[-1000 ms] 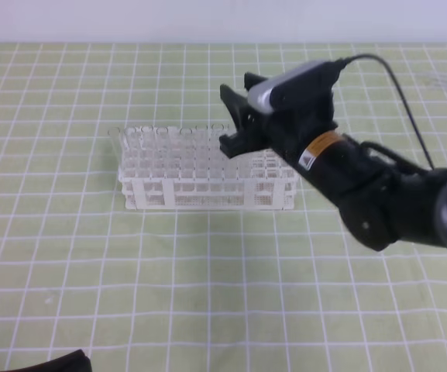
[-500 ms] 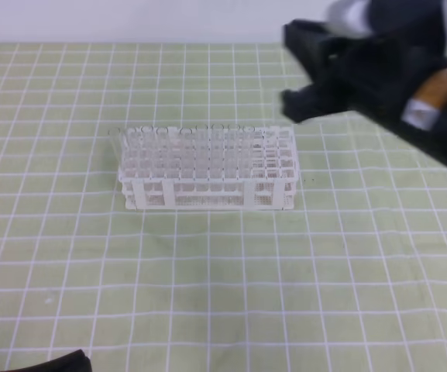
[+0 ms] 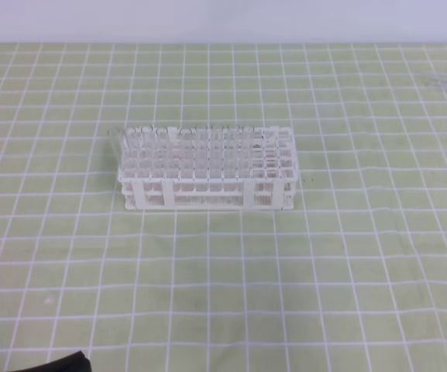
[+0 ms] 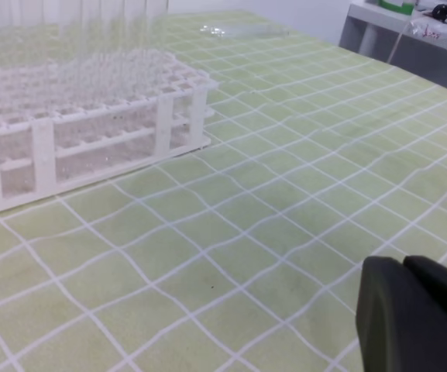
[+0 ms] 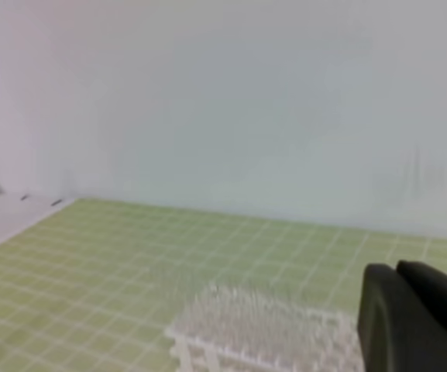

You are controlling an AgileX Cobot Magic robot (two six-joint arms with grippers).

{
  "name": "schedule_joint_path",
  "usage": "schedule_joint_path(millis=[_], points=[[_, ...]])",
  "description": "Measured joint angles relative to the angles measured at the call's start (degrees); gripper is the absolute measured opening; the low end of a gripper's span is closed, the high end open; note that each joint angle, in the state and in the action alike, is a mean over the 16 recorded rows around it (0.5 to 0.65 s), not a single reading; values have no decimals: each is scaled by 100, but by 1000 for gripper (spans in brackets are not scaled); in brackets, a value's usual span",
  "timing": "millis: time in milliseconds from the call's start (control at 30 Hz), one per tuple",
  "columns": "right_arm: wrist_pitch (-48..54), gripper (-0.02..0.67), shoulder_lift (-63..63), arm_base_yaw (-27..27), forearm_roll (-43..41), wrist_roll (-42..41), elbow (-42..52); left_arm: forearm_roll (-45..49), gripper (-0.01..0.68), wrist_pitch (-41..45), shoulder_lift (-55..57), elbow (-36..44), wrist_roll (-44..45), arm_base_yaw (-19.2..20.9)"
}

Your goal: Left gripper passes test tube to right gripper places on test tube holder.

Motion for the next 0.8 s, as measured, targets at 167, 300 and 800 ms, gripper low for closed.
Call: schedule_joint_path(millis=[167, 300, 800], points=[[500, -15, -923, 0, 63, 51, 433, 0, -2, -3, -2, 4, 2, 0], [787, -15, -1335, -11, -86, 55, 620, 0, -2, -3, -2, 4, 2, 0], [469, -15, -2576, -1941, -113, 59, 2112, 0, -2, 19, -15, -12, 3, 0]])
